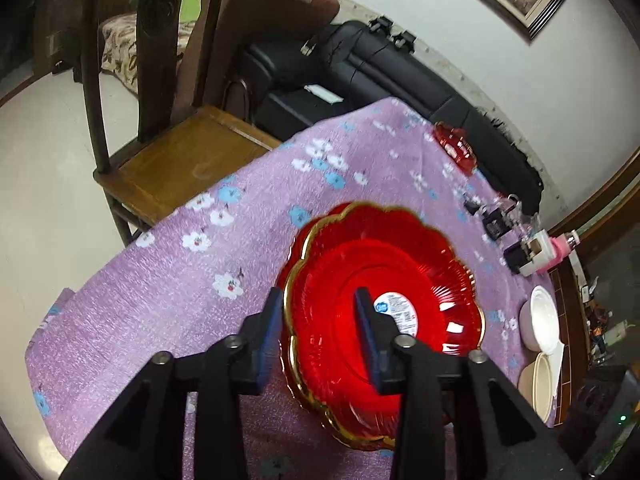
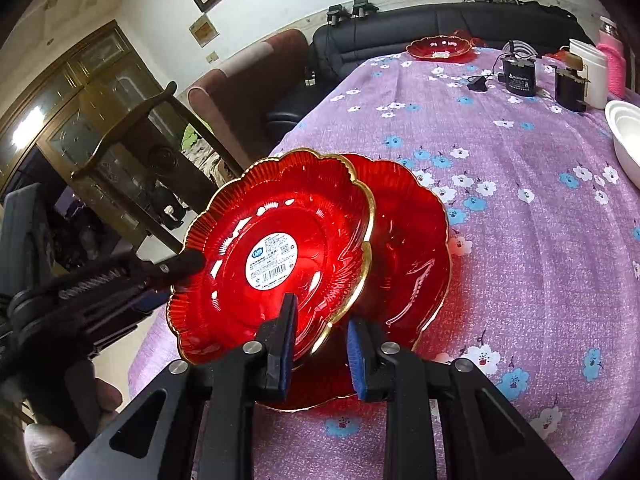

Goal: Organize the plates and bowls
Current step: 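Lower the red plate onto the other red plate and open both tools, then move the right tool to the rim of the beige plastic bowl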

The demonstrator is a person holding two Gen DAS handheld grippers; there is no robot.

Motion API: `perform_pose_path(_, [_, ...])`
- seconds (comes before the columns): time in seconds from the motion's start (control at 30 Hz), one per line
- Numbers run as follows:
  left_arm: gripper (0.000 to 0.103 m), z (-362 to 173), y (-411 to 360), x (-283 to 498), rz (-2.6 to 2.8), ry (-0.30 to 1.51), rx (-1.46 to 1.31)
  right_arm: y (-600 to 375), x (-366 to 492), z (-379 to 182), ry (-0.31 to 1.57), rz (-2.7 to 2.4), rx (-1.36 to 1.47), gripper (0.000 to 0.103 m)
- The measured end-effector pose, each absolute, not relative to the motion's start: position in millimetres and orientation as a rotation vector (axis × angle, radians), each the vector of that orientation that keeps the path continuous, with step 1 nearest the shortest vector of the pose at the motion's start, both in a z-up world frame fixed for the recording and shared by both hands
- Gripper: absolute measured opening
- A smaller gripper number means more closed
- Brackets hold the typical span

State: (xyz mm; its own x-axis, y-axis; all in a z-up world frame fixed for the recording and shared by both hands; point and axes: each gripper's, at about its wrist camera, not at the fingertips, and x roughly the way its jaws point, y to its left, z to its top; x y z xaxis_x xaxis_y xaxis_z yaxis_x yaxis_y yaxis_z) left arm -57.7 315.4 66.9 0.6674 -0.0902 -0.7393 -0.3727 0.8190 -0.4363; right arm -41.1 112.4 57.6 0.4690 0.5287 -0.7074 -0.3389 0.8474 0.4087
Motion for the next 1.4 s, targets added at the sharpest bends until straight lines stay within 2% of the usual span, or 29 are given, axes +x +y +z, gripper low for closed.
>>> perform_pose_path(0.27, [0.055, 98.6, 314.9, -86.0, 0.193, 0.704, -0.593, 115.3, -54.0, 67.7, 0.877, 0.520, 0.138, 0.055])
perform_pose_path(0.5, [0.063, 130.2, 287.9, -116.6, 0.187, 0.590, -0.518, 97.3, -71.7, 83.2, 0.801, 0.515, 0.145, 0.058])
perform_pose_path(0.63, [0.073, 145.3, 262.3, -131.8, 0.184, 0.530, -0.450, 80.4, -86.3, 96.0, 0.735, 0.495, 0.131, 0.062])
perform_pose_path(0.7, [0.074, 151.9, 248.8, -138.1, 0.176, 0.504, -0.417, 71.5, -91.6, 100.0, 0.712, 0.484, 0.126, 0.065])
perform_pose_path(0.93, [0.090, 170.4, 197.8, -151.4, 0.141, 0.435, -0.314, 30.3, -98.3, 100.1, 0.691, 0.443, 0.164, 0.067])
perform_pose_path(1.4, [0.093, 156.1, 107.4, -134.6, 0.013, 0.541, -0.193, -70.9, -90.2, 104.5, 0.637, 0.288, 0.221, 0.068])
